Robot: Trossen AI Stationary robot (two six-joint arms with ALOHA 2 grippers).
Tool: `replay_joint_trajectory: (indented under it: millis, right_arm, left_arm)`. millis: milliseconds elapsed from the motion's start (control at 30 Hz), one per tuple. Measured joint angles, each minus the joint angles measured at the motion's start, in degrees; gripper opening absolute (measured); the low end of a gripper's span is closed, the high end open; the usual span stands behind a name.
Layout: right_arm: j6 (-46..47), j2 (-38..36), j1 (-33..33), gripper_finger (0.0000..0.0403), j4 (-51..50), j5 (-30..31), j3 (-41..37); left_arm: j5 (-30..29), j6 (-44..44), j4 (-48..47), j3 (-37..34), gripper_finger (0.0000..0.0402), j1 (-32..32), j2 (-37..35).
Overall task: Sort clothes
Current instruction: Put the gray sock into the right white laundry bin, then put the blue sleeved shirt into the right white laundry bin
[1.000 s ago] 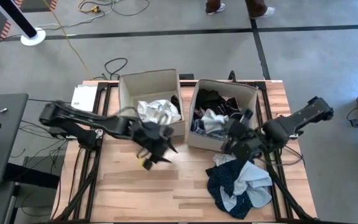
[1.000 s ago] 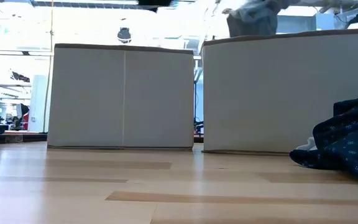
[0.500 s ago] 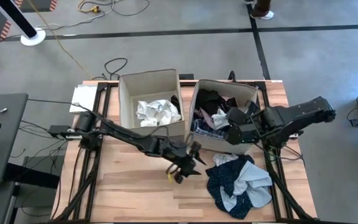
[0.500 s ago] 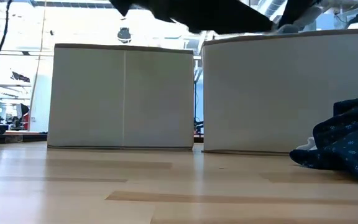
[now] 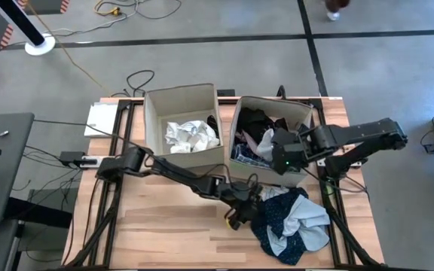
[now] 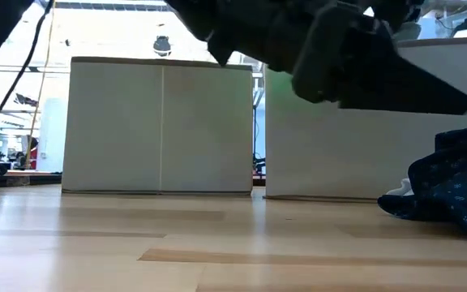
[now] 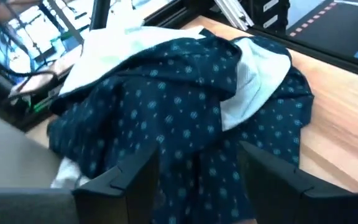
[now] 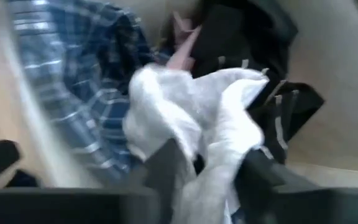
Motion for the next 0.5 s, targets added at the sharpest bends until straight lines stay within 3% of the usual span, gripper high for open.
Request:
replay_joint_trajectory:
  millis: [133,233,333,500]
  right_arm:
    - [1.57,0.00,1.36,0.0285,0.54,-0.04,0.00]
    - [3.84,0.00,1.90,0.0357,0.48,-0.03,0.00]
    - [5.88,-0.02,2.90,0.0391,0.48,-0.02,0.00]
    - [8.11,-0.02,5.20,0.0386,0.52,0.00,0.00]
  left_arm:
    - [0.07,2.22,-0.08,4.65,0.0207,-0.59,3.38]
    - [0.13,3.06,-0.07,8.41,0.0207,-0.67,6.23]
    - [0.05,3.75,-0.43,11.46,0.0207,-0.56,8.84]
    - [-0.17,3.85,-0.70,13.63,0.0207,-0.35,10.87]
